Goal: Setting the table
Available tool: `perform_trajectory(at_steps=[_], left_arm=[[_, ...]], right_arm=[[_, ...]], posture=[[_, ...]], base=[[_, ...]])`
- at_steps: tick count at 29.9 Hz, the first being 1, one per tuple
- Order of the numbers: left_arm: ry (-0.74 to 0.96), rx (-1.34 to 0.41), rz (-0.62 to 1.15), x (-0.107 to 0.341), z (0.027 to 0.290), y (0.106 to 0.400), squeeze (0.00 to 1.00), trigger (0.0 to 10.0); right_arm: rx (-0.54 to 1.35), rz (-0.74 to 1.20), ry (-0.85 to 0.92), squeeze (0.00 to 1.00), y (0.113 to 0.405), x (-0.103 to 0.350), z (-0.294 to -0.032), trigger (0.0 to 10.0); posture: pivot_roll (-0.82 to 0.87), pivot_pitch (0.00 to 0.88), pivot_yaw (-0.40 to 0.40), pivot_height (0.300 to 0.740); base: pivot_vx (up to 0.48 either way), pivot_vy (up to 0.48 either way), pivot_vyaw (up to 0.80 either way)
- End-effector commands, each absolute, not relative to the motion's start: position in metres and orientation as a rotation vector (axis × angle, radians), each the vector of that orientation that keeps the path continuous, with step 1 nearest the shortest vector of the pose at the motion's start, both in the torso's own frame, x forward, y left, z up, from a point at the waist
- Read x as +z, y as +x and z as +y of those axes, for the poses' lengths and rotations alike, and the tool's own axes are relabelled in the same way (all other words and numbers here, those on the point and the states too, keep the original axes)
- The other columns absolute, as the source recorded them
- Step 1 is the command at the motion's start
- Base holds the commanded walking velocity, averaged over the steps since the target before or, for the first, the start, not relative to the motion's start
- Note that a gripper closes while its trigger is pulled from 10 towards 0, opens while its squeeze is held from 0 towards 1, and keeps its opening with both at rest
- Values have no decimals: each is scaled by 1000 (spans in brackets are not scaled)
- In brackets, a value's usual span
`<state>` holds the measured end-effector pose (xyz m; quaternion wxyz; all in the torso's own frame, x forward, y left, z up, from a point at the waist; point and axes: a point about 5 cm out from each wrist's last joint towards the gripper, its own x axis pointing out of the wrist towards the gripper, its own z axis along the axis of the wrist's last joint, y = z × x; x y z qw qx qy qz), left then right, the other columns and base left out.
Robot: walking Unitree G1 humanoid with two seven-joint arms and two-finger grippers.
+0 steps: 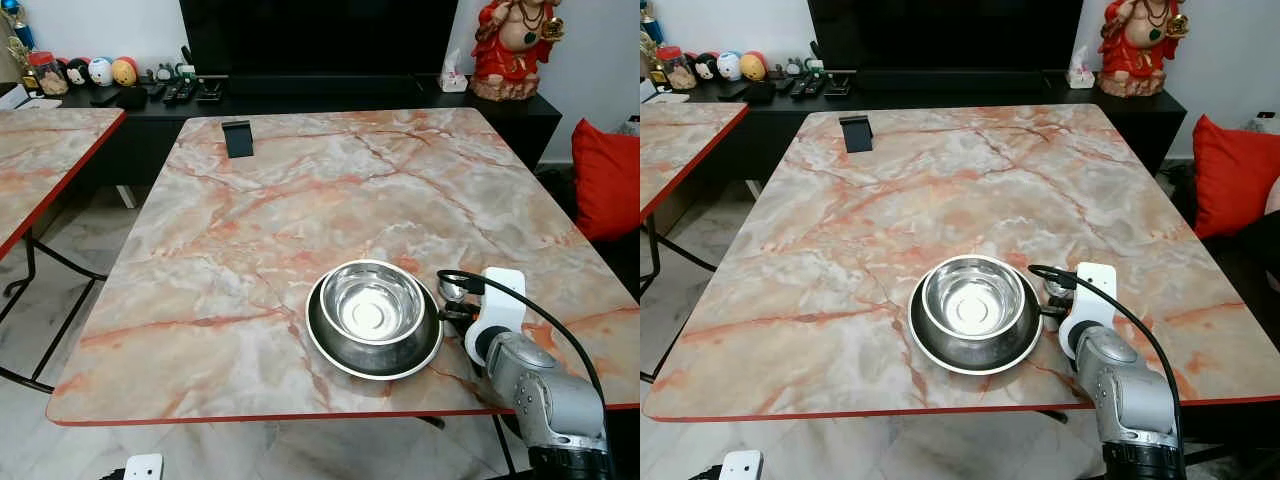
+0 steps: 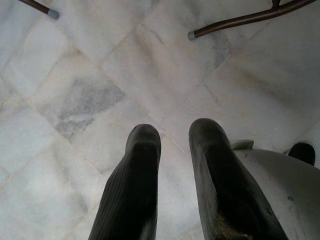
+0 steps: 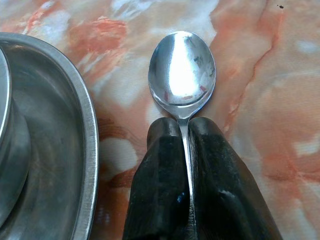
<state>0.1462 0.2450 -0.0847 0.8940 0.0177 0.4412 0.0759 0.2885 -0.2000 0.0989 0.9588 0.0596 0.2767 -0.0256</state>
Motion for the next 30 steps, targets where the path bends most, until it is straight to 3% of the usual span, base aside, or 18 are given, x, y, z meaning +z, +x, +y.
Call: perform_trajectory(at_steps=[1,2,3,12,13,14,15,16,30], left_arm=[[43,153,940,-87,244,144,0,10000],[43,153,939,-87,243,144,0,10000],[43,153,938,-86,243,144,0,10000],[44,150,930,-86,243,146,0,10000],[44,150,930,-86,243,146,0,10000],[44,150,929,-86,243,146,0,10000],[43,150,928,-86,243,146,0,10000],[44,149,927,-85,243,147,0,10000],[44,138,920,-85,240,149,0,10000]], right_arm=[[-46,555,128,467,291,100,-198,10000],[-45,555,129,467,291,100,-198,10000],[-45,555,128,580,291,100,-198,10000],[-41,557,127,596,291,99,-197,10000],[-41,557,127,545,291,99,-196,10000],[-42,558,123,392,291,99,-197,10000],[-42,558,121,392,291,99,-197,10000],[-46,558,119,0,292,99,-197,10000],[-87,523,80,0,294,101,-202,10000]], posture=[[-105,0,13,707],[-105,0,13,707],[-104,0,12,707],[-103,0,11,707],[-103,0,11,707],[-104,0,12,707],[-104,0,12,707],[-104,0,12,707],[-108,0,13,707]], base=[[0,0,0],[0,0,0],[0,0,0],[0,0,0],[0,0,0],[0,0,0],[0,0,0],[0,0,0],[0,0,0]])
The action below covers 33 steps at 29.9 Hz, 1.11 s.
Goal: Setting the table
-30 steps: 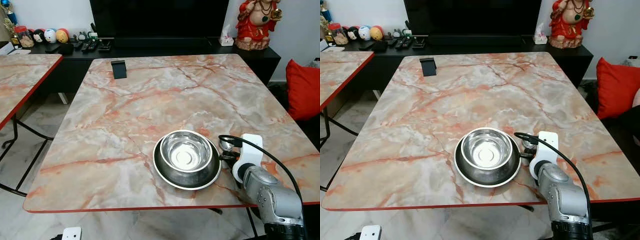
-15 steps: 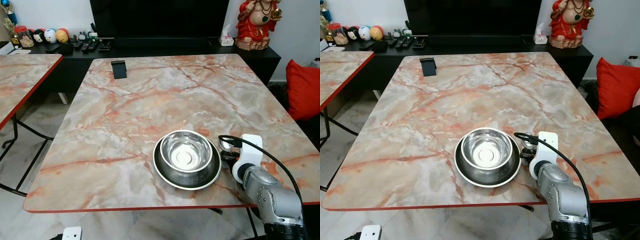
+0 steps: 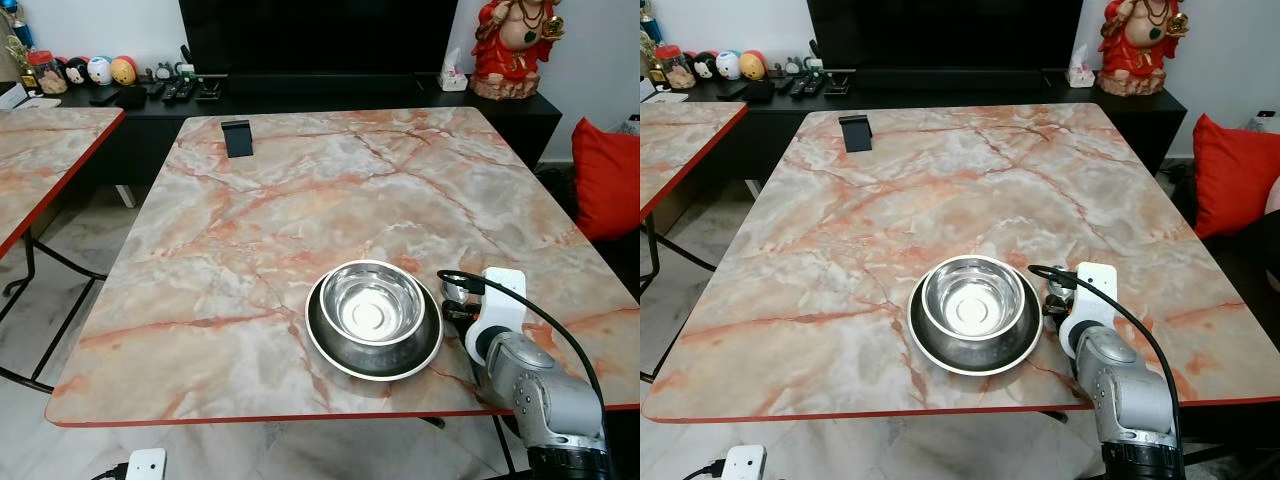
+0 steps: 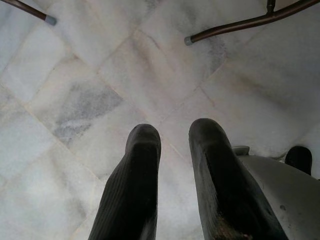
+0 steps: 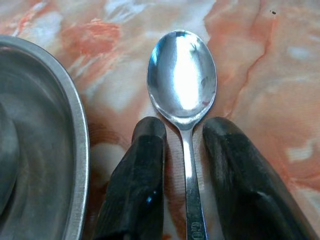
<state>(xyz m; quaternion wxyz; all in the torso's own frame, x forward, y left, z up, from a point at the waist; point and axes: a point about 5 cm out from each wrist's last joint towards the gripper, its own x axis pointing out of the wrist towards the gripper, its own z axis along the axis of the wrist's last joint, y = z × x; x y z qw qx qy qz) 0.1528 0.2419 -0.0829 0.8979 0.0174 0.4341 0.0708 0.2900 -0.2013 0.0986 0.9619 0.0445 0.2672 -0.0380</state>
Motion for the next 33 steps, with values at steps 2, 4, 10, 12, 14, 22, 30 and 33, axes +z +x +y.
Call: perform_trajectory(at_steps=[2,4,10,12,14,22,30,33], left_arm=[[44,137,918,-85,240,150,0,10000],[44,136,916,-85,240,151,0,10000],[44,133,914,-85,239,151,0,10000],[45,134,917,-85,240,150,0,10000],[46,137,922,-85,242,148,0,10000],[41,149,928,-86,247,142,0,10000],[52,156,960,-89,255,126,0,10000],[50,160,970,-89,258,120,0,10000]], right_arm=[[-100,483,85,0,296,106,-204,10000],[-103,453,79,0,298,110,-205,10000],[-105,348,85,0,302,121,-205,10000],[-99,256,90,0,305,132,-205,10000],[-106,159,63,0,306,143,-208,10000],[-162,-164,-126,0,299,170,-211,10000],[-164,-291,-182,0,290,180,-204,10000],[-148,-309,-181,0,289,179,-200,10000]], posture=[[-108,0,13,707],[-108,0,13,707],[-108,0,13,707],[-110,0,16,707],[-108,0,14,707],[-105,0,24,707],[-118,0,38,707],[-111,0,38,707]], base=[[0,0,0],[0,0,0],[0,0,0],[0,0,0],[0,0,0],[0,0,0],[0,0,0],[0,0,0]])
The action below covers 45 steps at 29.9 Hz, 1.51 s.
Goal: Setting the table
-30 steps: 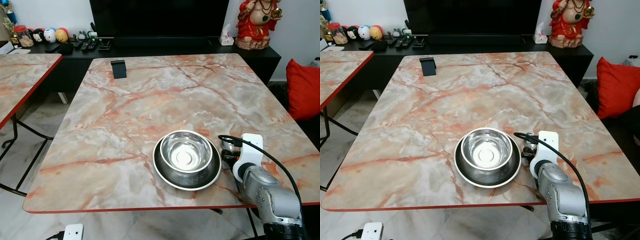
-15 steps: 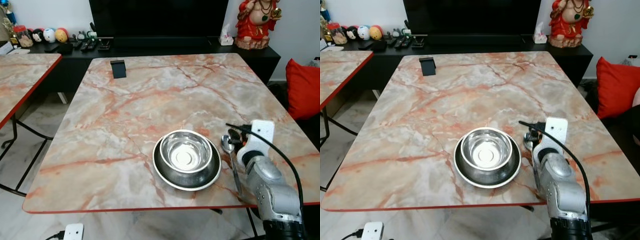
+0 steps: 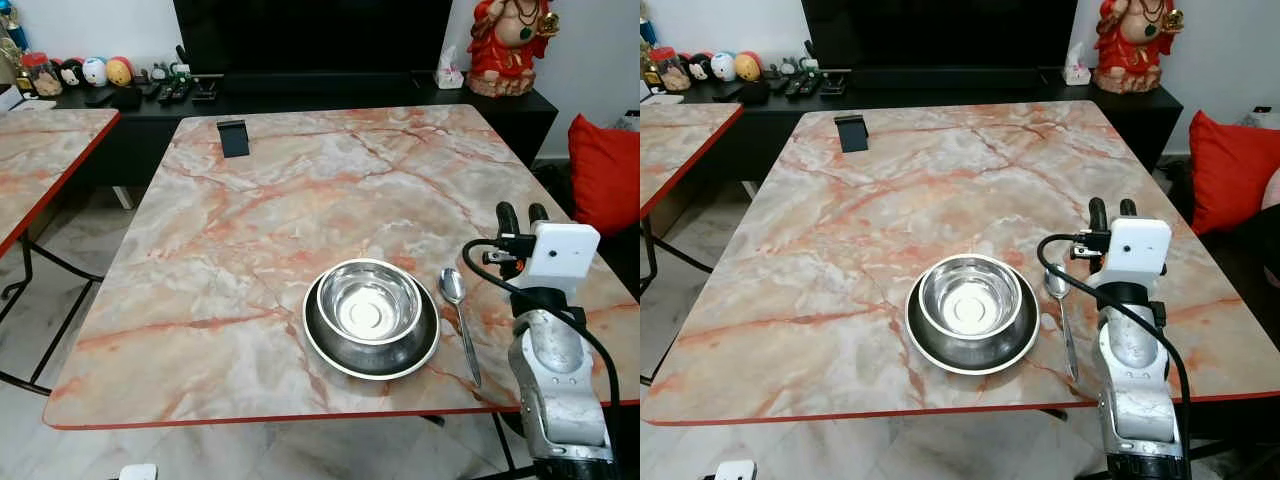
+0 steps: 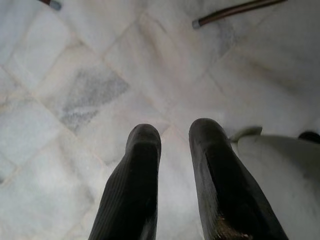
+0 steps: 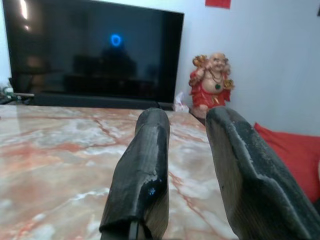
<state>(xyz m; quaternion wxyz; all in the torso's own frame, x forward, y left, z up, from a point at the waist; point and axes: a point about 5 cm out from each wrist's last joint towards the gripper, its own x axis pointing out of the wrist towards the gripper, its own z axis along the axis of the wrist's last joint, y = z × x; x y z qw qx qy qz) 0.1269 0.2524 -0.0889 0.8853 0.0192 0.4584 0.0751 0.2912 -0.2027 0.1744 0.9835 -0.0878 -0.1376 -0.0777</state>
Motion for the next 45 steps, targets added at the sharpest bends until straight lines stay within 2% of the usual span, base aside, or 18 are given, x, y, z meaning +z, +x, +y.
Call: perform_trajectory(at_steps=[1,12,25,45], left_arm=[[51,161,971,-89,259,119,0,10000],[50,172,990,-90,263,114,0,10000],[16,180,997,-93,253,114,0,10000],[25,176,992,-90,255,127,0,10000]], right_arm=[[-143,-310,-190,0,289,179,-199,10000],[-120,-343,-163,0,294,181,-190,10000],[-61,-345,-134,0,300,180,-175,10000],[-38,-371,-120,0,306,186,-168,10000]], posture=[[-111,0,38,707],[-106,0,26,707],[-90,0,9,707],[-95,0,10,707]], base=[[0,0,0],[0,0,0],[0,0,0],[0,319,0]])
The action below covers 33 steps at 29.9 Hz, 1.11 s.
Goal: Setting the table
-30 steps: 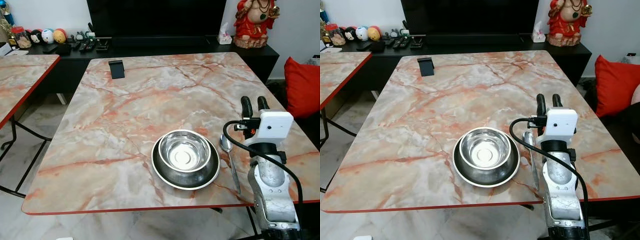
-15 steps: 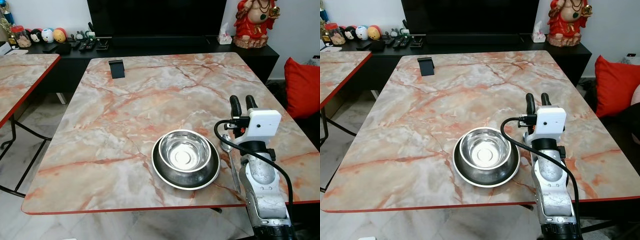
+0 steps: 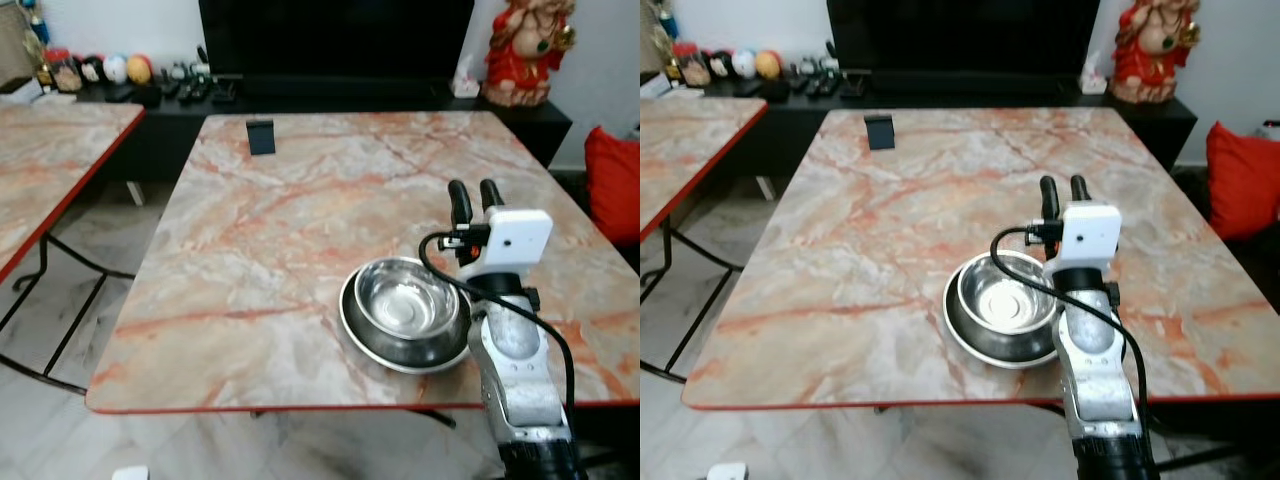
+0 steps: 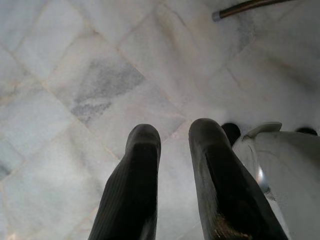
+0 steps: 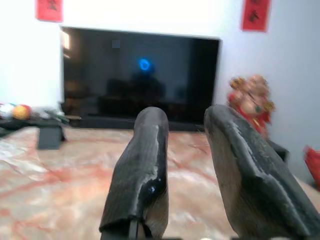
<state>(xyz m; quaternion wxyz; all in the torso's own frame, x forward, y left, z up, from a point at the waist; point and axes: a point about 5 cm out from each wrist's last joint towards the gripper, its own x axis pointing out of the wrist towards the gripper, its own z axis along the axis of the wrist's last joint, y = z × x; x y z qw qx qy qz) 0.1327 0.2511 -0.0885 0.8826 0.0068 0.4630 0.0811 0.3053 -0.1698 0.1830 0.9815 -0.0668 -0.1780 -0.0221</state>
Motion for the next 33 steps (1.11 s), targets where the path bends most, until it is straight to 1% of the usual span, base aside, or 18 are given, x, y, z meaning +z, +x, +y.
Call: perform_trajectory(at_steps=[1,11,22,29,33], left_arm=[[25,175,993,-90,255,126,0,10000],[25,180,998,-91,261,116,0,10000],[20,177,986,-91,256,118,0,10000],[18,180,981,-91,256,120,0,10000],[16,183,980,-90,256,122,0,10000]], right_arm=[[-36,-372,-119,0,306,186,-167,10000],[7,-380,-104,0,306,187,-154,10000],[25,-379,-86,0,305,185,-144,10000],[24,-384,-102,0,306,187,-142,10000],[37,-383,-111,0,306,186,-141,10000]], posture=[[-95,0,10,707],[-90,0,9,707],[-84,0,9,707],[-84,0,10,707],[-81,0,8,707]], base=[[0,319,0],[0,321,0],[0,320,0],[0,317,0],[0,319,767]])
